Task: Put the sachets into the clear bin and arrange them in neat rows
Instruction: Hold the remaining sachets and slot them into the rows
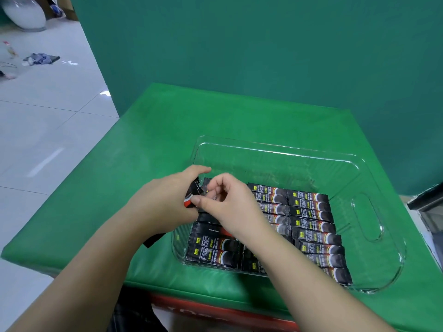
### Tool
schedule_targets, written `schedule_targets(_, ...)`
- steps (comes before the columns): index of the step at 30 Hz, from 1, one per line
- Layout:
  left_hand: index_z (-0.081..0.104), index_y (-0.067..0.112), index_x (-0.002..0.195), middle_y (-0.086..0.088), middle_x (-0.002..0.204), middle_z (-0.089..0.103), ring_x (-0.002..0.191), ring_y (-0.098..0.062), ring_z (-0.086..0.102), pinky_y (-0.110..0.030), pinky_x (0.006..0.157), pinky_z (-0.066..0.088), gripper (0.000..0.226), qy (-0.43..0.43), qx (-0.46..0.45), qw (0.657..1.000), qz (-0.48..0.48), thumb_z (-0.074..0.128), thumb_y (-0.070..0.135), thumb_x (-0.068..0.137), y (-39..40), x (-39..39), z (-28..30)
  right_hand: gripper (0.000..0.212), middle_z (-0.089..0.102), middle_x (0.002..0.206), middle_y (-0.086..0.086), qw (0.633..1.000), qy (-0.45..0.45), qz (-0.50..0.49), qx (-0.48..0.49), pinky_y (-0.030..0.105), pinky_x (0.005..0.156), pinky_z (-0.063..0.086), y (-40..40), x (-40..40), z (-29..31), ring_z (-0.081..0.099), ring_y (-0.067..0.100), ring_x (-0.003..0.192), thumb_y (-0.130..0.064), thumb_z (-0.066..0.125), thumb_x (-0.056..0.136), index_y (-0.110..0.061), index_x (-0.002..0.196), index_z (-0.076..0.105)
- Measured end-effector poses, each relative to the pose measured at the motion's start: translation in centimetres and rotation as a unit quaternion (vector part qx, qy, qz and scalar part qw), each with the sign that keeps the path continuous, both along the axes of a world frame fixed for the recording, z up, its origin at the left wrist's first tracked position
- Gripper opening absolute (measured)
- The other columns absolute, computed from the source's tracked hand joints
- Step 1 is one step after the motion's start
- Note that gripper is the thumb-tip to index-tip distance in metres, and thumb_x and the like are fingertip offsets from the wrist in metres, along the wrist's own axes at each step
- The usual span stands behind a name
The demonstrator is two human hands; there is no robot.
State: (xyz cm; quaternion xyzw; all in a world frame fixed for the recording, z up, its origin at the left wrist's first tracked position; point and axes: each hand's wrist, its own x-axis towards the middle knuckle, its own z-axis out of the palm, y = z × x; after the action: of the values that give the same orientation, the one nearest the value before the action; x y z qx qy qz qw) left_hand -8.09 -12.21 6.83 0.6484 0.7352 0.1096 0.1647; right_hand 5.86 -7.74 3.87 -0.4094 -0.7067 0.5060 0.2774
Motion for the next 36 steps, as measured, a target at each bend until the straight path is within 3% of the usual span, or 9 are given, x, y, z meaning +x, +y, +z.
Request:
schedule_targets(5, 0.024, 0.049, 0.14, 0.008, 0.073, 0.053, 0.067, -0.011, 0.053, -0.032, 0.063, 0.046, 0.076, -0.006, -0.009, 1.0, -0.005, 0.058, 0.026, 0.075, 0.0, 0.0, 0.1, 0.018, 0.048, 0.055, -0.014, 1.0, 0.014, 0.01, 0.004, 0.013, 0.053, 0.033, -0.3, 0.2, -0.1, 0.039, -0.001, 0.051, -0.021, 0.077, 0.078, -0.019, 0.068, 0.061)
schedule_targets(11, 0.023, 0.049, 0.14, 0.013, 0.076, 0.05, 0.074, -0.016, 0.053, -0.031, 0.066, 0.046, 0.076, 0.001, -0.003, 1.0, -0.006, 0.059, 0.027, 0.076, -0.1, 0.2, 0.2, 0.022, 0.041, 0.055, -0.009, 0.998, 0.022, 0.04, 0.045, 0.022, 0.054, 0.031, -0.5, 0.8, -0.1, 0.034, 0.004, 0.052, -0.02, 0.072, 0.082, -0.025, 0.067, 0.057)
schedule_targets(16, 0.025, 0.048, 0.138, 0.019, 0.079, 0.052, 0.066, -0.003, 0.051, -0.027, 0.062, 0.045, 0.076, -0.016, -0.01, 1.0, -0.012, 0.063, 0.023, 0.077, -0.2, 0.1, 0.3, 0.023, 0.054, 0.067, -0.008, 0.995, 0.083, -0.052, 0.034, 0.025, 0.06, 0.038, 1.1, 1.6, 0.4, 0.043, 0.008, 0.061, -0.008, 0.065, 0.086, -0.03, 0.081, 0.061)
schedule_targets(19, 0.024, 0.049, 0.139, 0.017, 0.073, 0.051, 0.058, -0.003, 0.047, -0.023, 0.05, 0.035, 0.074, -0.009, -0.018, 1.0, -0.017, 0.061, 0.02, 0.081, -0.2, 0.1, 0.3, 0.017, 0.064, 0.086, -0.007, 0.989, 0.048, -0.127, 0.052, 0.014, 0.064, 0.04, 3.4, 4.4, 0.8, 0.051, 0.001, 0.068, -0.013, 0.06, 0.091, -0.028, 0.091, 0.066)
schedule_targets(21, 0.023, 0.05, 0.139, 0.015, 0.069, 0.051, 0.055, -0.004, 0.047, -0.022, 0.048, 0.033, 0.073, -0.006, -0.023, 1.0, -0.015, 0.06, 0.02, 0.083, -0.2, 0.2, 0.4, 0.016, 0.06, 0.078, -0.008, 0.988, 0.039, -0.142, 0.056, 0.012, 0.059, 0.038, 4.2, 6.3, 0.3, 0.048, -0.003, 0.061, -0.014, 0.06, 0.091, -0.028, 0.086, 0.067)
schedule_targets(23, 0.023, 0.05, 0.139, 0.014, 0.071, 0.053, 0.057, -0.005, 0.049, -0.023, 0.049, 0.036, 0.074, -0.004, -0.023, 1.0, -0.015, 0.059, 0.02, 0.082, -0.2, 0.2, 0.3, 0.017, 0.05, 0.064, -0.006, 0.988, 0.038, -0.142, 0.042, 0.019, 0.053, 0.035, 4.3, 7.4, -0.7, 0.04, 0.005, 0.053, -0.013, 0.06, 0.091, -0.027, 0.081, 0.065)
schedule_targets(27, 0.024, 0.05, 0.139, 0.013, 0.07, 0.052, 0.057, -0.006, 0.048, -0.025, 0.05, 0.034, 0.073, -0.001, -0.021, 1.0, -0.012, 0.06, 0.021, 0.082, -0.2, 0.1, 0.3, 0.02, 0.058, 0.059, -0.003, 0.988, 0.049, -0.144, 0.017, 0.029, 0.061, 0.045, 4.1, 7.7, -2.2, 0.052, 0.012, 0.058, -0.01, 0.062, 0.089, -0.026, 0.077, 0.065)
schedule_targets(30, 0.024, 0.05, 0.139, 0.011, 0.07, 0.054, 0.058, -0.007, 0.049, -0.028, 0.052, 0.04, 0.073, -0.003, -0.021, 1.0, -0.012, 0.06, 0.021, 0.082, -0.2, 0.2, 0.4, 0.018, 0.067, 0.062, -0.003, 0.992, 0.055, -0.117, -0.008, 0.024, 0.066, 0.052, 3.9, 7.3, -2.8, 0.061, 0.008, 0.062, -0.01, 0.067, 0.085, -0.024, 0.075, 0.068)
schedule_targets(36, 0.023, 0.051, 0.138, 0.007, 0.071, 0.056, 0.058, -0.011, 0.051, -0.032, 0.056, 0.045, 0.072, 0.0, -0.029, 1.0, -0.01, 0.06, 0.022, 0.083, -0.2, 0.2, 0.3, 0.015, 0.065, 0.065, -0.013, 0.997, 0.002, -0.08, 0.006, 0.011, 0.064, 0.045, 3.6, 6.5, -4.4, 0.055, -0.004, 0.062, -0.012, 0.073, 0.081, -0.024, 0.073, 0.067)
